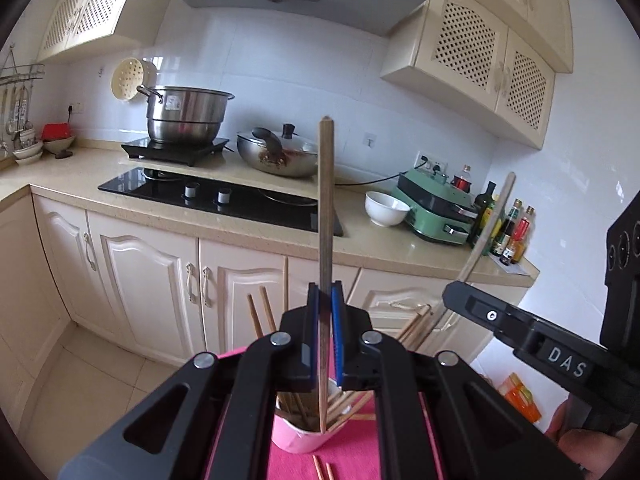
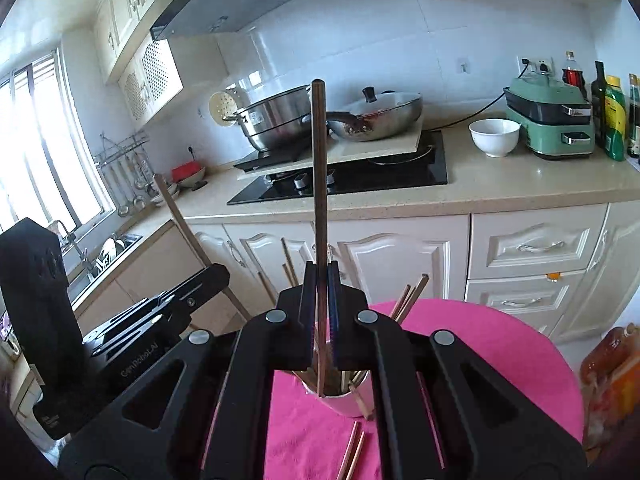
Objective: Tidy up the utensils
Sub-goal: 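Drop both chopsticks into the pink cup and open both tools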
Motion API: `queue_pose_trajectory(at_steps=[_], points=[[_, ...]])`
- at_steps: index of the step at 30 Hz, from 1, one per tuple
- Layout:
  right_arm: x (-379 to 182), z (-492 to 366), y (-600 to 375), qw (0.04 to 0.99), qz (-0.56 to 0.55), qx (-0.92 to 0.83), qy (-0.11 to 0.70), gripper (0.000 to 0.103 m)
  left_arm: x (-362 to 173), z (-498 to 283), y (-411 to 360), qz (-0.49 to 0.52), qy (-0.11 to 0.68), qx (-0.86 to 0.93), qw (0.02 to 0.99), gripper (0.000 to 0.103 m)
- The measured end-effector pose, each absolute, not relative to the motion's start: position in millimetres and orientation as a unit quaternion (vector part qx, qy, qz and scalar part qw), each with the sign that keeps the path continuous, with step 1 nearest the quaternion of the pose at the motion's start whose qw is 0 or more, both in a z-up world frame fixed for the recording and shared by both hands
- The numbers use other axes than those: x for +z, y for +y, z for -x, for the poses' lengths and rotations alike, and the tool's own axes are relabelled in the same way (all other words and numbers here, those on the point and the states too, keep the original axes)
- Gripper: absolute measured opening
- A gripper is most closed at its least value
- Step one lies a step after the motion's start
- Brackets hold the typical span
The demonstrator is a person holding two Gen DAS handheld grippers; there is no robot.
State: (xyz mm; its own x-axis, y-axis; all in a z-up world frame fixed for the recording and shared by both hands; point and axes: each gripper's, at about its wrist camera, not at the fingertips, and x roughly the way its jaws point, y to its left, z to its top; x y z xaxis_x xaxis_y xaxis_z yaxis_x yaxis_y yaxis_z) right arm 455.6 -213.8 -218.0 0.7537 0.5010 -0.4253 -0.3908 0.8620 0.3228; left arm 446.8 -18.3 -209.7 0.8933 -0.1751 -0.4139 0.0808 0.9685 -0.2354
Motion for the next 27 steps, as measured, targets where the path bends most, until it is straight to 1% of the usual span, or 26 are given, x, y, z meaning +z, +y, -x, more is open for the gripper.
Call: queue_pose_trajectory(at_steps=[6,11,17,27], points=[[-222.0,-464.5,-211.8,0.931,-0.096,0.237,0.259,0.006,-215.1,-453.8,-19.9,0.105,0.216,-0.057,0.969,0.006],[-231.9,-466.4,-208.3,0.931,-0.085,0.236,0.267,0.006,-233.5,-456.8,-26.1,0.094,0.23,-0.054,0.967,0.006],[-235.1,-455.1,-204.0,0.937,-0.058,0.234,0.252,0.006,-253.2,-449.0,-29.7,0.075,0.235,-0.045,0.968,0.006],[-247.9,-442.9,-191.4,0.938,-0.033,0.235,0.252,0.006,-285.5,-440.0,-33.3,0.058,0.276,-0.049,0.958,0.006]])
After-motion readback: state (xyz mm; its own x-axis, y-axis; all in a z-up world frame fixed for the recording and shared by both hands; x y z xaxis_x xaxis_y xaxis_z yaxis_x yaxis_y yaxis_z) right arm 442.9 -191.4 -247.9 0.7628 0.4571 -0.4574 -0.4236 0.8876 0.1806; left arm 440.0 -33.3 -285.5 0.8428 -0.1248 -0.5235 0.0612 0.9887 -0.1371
